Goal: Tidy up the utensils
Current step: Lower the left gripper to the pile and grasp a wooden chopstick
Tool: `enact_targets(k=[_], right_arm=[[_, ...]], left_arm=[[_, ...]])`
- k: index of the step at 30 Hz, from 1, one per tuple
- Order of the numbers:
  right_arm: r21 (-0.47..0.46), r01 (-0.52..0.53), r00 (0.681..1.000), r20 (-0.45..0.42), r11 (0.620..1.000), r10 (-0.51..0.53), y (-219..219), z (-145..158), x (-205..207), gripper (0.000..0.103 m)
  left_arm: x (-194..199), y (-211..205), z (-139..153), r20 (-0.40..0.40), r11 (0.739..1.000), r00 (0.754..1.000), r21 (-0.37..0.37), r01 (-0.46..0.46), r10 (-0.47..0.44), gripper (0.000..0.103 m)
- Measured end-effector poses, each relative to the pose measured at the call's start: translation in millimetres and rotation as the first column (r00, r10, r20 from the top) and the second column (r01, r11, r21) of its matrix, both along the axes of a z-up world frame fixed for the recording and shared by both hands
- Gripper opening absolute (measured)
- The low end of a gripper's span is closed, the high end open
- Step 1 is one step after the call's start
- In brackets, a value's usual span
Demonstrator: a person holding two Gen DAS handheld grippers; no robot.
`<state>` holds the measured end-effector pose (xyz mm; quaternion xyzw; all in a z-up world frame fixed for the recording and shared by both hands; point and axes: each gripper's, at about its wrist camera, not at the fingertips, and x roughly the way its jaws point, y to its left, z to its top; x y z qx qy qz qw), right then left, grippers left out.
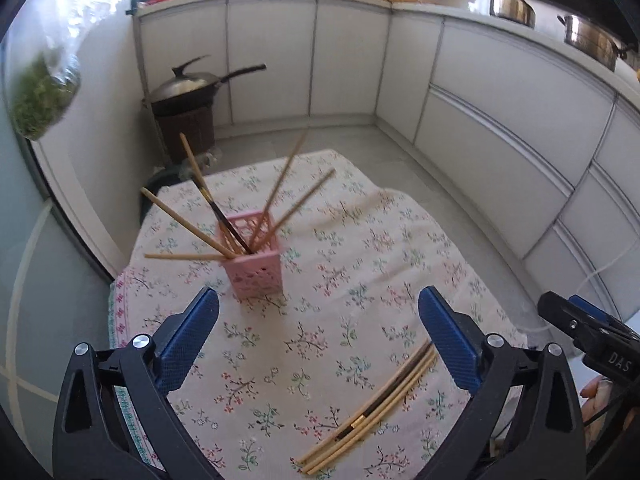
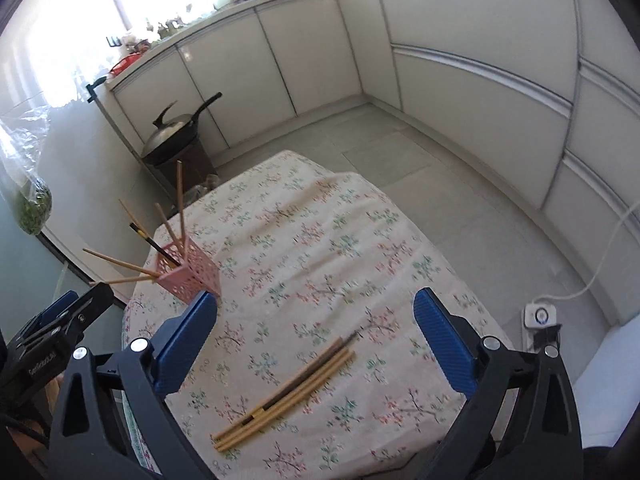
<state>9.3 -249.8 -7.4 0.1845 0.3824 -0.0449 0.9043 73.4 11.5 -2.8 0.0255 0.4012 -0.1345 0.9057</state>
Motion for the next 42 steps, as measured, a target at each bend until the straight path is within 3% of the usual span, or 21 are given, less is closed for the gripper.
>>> enact_targets(k=[4,9,15,19,26,30,32,35,38,42], right_arm=[[0.044,0.012,0.996,-0.086,0.999,-0.008,-29,-34,-35,0.096],[0.128,0.021,0.984,-0.178,0.992,0.003,-52,-75,-51,0.096],[0.238,0.059,0.970,-0.244,0.969,0.001,-80,-106,-56,0.096],[0.306,0.089,0.959,-0.284,0.948,0.001,-91,-120,-54,0.096],[0.345,0.104,0.952,-0.307,0.933,0.008,-95,-128,-51,0.096],[0.333,0.097,0.949,-0.316,0.938,0.014,-92,-129,-49,0.096],[0.325,0.101,0.947,-0.320,0.940,0.009,-92,-130,-48,0.096],[0.304,0.115,0.944,-0.331,0.946,-0.009,-90,-133,-43,0.096],[0.313,0.131,0.939,-0.344,0.941,-0.017,-86,-137,-32,0.096],[0.321,0.144,0.933,-0.360,0.936,-0.020,-74,-141,-11,0.095]], left_arm=[[16,-31,-43,-0.167,0.995,0.981,-0.004,0.103,-0.102,0.096],[47,-73,-110,-0.389,0.981,0.906,0.032,0.194,-0.166,0.096],[71,-109,-158,-0.531,0.962,0.827,0.078,0.263,-0.183,0.090],[75,-122,-175,-0.564,0.948,0.807,0.124,0.293,-0.176,0.073],[74,-134,-191,-0.570,0.927,0.801,0.173,0.333,-0.181,0.055],[70,-140,-195,-0.548,0.913,0.814,0.205,0.354,-0.193,0.049],[68,-141,-194,-0.537,0.908,0.818,0.204,0.365,-0.208,0.035],[64,-141,-191,-0.528,0.910,0.817,0.180,0.373,-0.230,0.015],[68,-134,-189,-0.518,0.925,0.822,0.137,0.354,-0.238,0.009],[67,-115,-178,-0.468,0.934,0.858,0.158,0.319,-0.214,0.006]])
